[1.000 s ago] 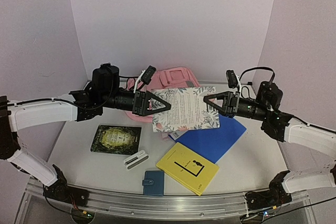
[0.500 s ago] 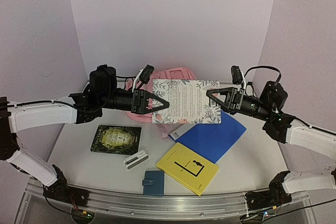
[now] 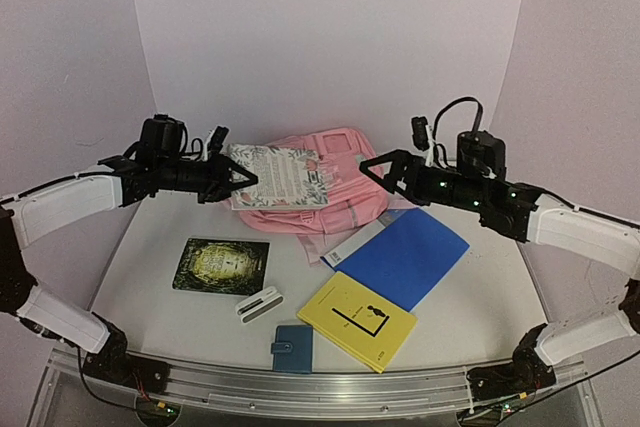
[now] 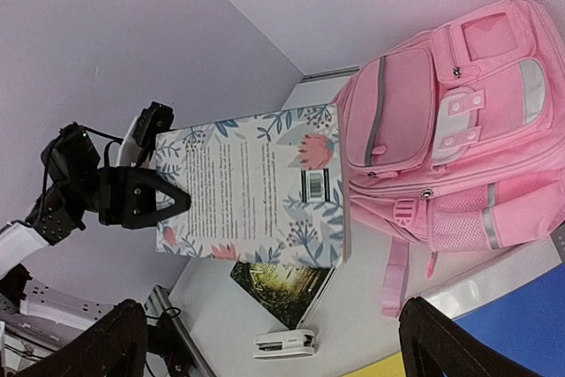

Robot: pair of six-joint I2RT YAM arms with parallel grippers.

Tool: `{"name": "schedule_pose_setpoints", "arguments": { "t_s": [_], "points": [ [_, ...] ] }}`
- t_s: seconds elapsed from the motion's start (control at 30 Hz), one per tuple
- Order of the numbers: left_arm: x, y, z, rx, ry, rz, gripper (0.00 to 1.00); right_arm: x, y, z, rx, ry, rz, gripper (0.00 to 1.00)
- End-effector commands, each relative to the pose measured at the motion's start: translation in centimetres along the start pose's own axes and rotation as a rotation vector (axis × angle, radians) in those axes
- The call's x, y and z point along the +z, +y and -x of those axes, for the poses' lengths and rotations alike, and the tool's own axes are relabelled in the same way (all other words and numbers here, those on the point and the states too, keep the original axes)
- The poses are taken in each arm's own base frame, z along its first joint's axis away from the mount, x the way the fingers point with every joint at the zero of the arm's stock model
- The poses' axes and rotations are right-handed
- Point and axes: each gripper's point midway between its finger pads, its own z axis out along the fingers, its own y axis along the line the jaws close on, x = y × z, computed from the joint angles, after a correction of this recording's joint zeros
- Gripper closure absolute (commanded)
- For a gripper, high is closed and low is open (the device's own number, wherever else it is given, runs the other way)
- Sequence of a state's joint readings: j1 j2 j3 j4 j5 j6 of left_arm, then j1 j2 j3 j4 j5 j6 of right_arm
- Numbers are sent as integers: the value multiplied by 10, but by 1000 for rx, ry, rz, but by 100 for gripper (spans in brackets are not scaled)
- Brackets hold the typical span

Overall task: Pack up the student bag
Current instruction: Place the book in the student bag.

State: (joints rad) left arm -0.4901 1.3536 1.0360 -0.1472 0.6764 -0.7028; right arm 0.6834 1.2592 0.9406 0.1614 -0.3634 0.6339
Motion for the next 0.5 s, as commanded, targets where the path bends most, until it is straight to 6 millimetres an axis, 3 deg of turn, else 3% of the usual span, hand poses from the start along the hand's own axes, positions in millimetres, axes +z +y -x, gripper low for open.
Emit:
{"name": "schedule_pose_setpoints", "arguments": {
  "t_s": [0.0, 0.17, 0.27, 0.3, 0.4, 0.47],
  "points": [
    [-61, -12, 56, 28, -136, 6, 100, 27, -10, -4, -157, 6, -223, 2],
    [-110, 35, 82, -61, -249, 119, 100, 79, -10, -24, -326, 66, -397, 2],
    [-132, 54, 86, -49, -318, 191, 100, 118, -19, -52, -444, 141, -528, 2],
    [-139, 60, 89, -17, -343, 231, 100, 129, -14, -50, -480, 134, -552, 2],
    [-161, 76, 93, 47, -419, 361, 100, 168, -22, -75, -552, 195, -588, 6],
    [-176, 82, 97, 49, -462, 399, 100, 192, -25, -80, -569, 196, -596, 7]
  ]
}}
